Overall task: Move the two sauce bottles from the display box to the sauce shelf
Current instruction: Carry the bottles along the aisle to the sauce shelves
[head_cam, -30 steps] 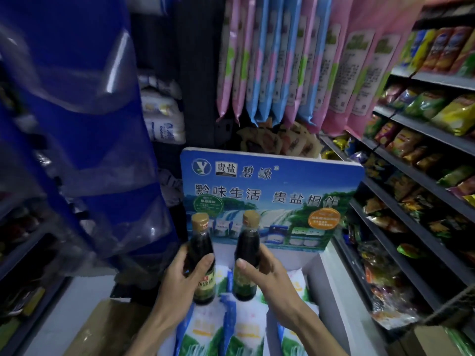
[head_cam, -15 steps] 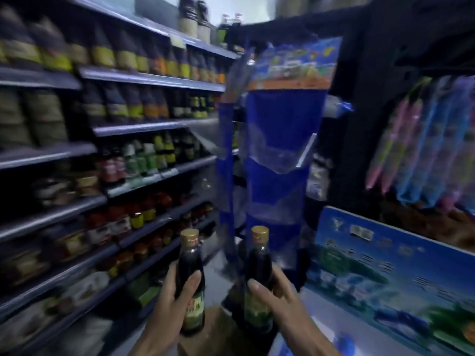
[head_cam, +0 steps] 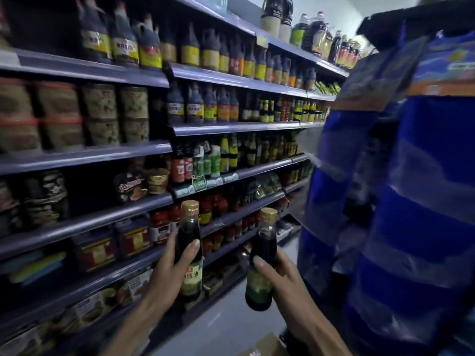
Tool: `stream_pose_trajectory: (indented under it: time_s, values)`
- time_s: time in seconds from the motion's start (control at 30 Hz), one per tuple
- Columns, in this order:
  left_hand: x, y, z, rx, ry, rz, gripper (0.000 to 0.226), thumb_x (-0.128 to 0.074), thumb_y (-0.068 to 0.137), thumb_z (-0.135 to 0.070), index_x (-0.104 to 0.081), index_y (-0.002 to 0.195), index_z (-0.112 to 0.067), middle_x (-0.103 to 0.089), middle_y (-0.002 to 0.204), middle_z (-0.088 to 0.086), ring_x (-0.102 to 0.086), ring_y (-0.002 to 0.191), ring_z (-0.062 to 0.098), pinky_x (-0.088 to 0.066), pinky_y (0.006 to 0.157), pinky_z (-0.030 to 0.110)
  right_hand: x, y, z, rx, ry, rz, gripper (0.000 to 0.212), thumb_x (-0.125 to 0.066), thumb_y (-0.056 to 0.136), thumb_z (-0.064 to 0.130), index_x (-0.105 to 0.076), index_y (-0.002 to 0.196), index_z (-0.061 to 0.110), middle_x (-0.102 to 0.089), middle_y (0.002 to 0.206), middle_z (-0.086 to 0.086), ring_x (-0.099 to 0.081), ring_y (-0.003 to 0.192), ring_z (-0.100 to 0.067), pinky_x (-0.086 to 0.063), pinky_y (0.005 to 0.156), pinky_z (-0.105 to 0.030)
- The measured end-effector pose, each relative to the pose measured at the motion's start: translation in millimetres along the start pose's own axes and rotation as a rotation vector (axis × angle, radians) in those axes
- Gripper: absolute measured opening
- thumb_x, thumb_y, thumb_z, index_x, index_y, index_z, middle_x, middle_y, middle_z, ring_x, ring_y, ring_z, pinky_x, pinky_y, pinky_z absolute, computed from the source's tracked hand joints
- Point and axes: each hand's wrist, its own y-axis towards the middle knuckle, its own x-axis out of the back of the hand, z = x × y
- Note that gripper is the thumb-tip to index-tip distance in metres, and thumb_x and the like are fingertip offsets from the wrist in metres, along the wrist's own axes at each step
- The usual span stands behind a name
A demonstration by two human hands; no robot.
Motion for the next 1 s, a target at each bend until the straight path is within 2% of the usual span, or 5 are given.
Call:
stream_pose_trajectory:
  time_s: [0.1,0.6,0.7,0.8,1.0]
  values:
    - [33,54,14,-0.03,0.041,0.024,0.09,-0.064,0.074,-0.082,-0.032,0.152,-0.05,-0.043,0.162,-0.004,-0.044,0.145,0.023,-0.039,0.113,0.059,-22,47,-1,0.037,0.004,-0.017,0.031,-0.081,0.083,0.043,-0.079,0.113,0.051,-0.08,0.123,0.005,-0.073,0.121,-0.022,-0.056,0.105,-0.047]
    - [17,316,40,-0.106,0.019,0.296,0.088,-0.063,0.079,-0.077,-0.033,0.155,-0.043,-0.045,0.16,-0.01,-0.044,0.144,0.014,-0.039,0.116,0.051,-46,264,4,0.15,0.028,-0.197,0.035,-0.078,0.095,0.029,-0.073,0.129,0.032,-0.08,0.125,-0.011,-0.078,0.112,-0.031,-0.063,0.086,-0.037]
    - [-9,379,48,-0.12,0.009,0.339,0.063,-0.063,0.089,-0.06,-0.045,0.146,-0.043,-0.058,0.141,-0.03,-0.054,0.128,-0.005,-0.048,0.108,0.032,-33,323,3,0.163,0.06,-0.249,0.038,-0.076,0.097,0.024,-0.069,0.134,0.024,-0.082,0.125,-0.009,-0.08,0.111,-0.03,-0.065,0.085,-0.036]
    - [-35,440,52,-0.125,0.015,0.364,0.033,-0.06,0.094,-0.044,-0.049,0.125,-0.05,-0.061,0.119,-0.04,-0.056,0.1,-0.027,-0.047,0.083,0.006,-19,380,10,0.171,0.071,-0.293,0.044,-0.077,0.096,0.025,-0.067,0.139,0.023,-0.082,0.126,-0.006,-0.08,0.112,-0.027,-0.064,0.086,-0.035]
    - [-85,533,61,-0.14,0.004,0.435,0.02,-0.056,0.102,-0.032,-0.051,0.106,-0.05,-0.069,0.089,-0.044,-0.06,0.087,-0.027,-0.047,0.07,0.003,14,462,25,0.232,0.068,-0.421,0.045,-0.078,0.095,0.03,-0.067,0.139,0.025,-0.081,0.129,-0.002,-0.079,0.116,-0.024,-0.063,0.091,-0.04]
